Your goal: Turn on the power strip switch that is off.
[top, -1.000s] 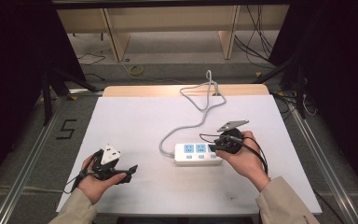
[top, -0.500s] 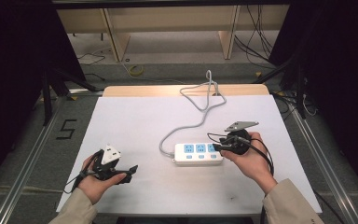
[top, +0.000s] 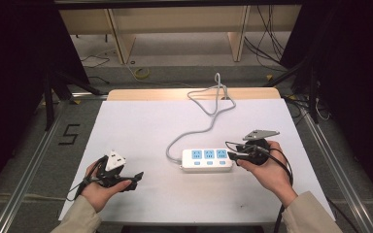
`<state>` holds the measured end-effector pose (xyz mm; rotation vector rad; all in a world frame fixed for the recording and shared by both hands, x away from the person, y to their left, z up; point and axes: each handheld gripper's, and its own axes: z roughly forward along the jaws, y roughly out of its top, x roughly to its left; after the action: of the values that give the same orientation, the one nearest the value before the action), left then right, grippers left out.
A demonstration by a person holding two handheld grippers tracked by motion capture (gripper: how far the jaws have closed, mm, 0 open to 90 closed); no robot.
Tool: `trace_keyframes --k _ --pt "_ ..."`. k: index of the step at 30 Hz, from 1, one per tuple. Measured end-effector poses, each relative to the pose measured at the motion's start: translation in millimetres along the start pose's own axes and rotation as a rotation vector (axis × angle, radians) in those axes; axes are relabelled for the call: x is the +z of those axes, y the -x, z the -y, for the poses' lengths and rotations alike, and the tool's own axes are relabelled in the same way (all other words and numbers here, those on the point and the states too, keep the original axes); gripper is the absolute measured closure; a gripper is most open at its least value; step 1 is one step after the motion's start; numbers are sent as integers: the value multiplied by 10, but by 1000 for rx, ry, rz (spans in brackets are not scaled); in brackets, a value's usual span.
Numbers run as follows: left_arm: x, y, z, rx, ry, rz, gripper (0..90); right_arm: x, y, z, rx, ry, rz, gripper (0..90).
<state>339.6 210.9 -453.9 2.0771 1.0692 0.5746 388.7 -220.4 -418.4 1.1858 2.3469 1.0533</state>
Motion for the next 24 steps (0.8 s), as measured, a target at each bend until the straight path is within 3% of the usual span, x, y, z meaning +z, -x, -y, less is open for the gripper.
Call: trace_keyframes --k 14,24 --pt "-2 -6 7 3 -3 2 173 -109 83 170 -12 27 -5 465" --pt "-5 -4 4 10 -7 2 172 -178 150 369 12 53 3 402"
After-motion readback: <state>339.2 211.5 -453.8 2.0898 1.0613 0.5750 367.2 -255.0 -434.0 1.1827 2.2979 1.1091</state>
